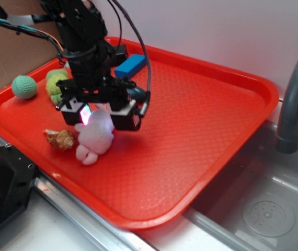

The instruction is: Grab the pink bunny.

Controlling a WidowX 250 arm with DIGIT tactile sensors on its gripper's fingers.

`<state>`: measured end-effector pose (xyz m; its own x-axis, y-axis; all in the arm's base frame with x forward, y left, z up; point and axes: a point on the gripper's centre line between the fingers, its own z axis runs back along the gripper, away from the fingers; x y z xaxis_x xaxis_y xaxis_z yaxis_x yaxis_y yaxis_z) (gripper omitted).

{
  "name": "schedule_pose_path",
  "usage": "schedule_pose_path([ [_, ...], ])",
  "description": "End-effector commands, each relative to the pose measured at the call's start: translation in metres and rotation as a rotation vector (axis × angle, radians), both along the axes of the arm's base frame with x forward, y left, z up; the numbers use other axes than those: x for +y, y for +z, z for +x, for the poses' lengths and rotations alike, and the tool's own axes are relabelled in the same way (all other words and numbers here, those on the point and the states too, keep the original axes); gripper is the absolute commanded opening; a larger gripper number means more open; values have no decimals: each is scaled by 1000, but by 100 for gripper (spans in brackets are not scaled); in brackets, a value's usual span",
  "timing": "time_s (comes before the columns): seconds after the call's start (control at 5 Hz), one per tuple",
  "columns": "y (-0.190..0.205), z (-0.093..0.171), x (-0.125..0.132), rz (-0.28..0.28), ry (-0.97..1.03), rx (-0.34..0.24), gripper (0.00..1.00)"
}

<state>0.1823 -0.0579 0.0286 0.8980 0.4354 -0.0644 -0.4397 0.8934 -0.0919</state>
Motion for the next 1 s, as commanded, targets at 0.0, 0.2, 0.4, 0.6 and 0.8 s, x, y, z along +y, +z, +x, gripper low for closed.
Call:
schedule_pose_path([
  [0.0,-2,13,-6,36,3,42,0],
  [0.2,3,15,-8,54,-73,64,0],
  [0.4,35,31,-3,99,-218,-6,0],
  [0.6,86,48,-2,198,-392,-47,0],
  [0.8,117,58,4,266,-499,-18,0],
])
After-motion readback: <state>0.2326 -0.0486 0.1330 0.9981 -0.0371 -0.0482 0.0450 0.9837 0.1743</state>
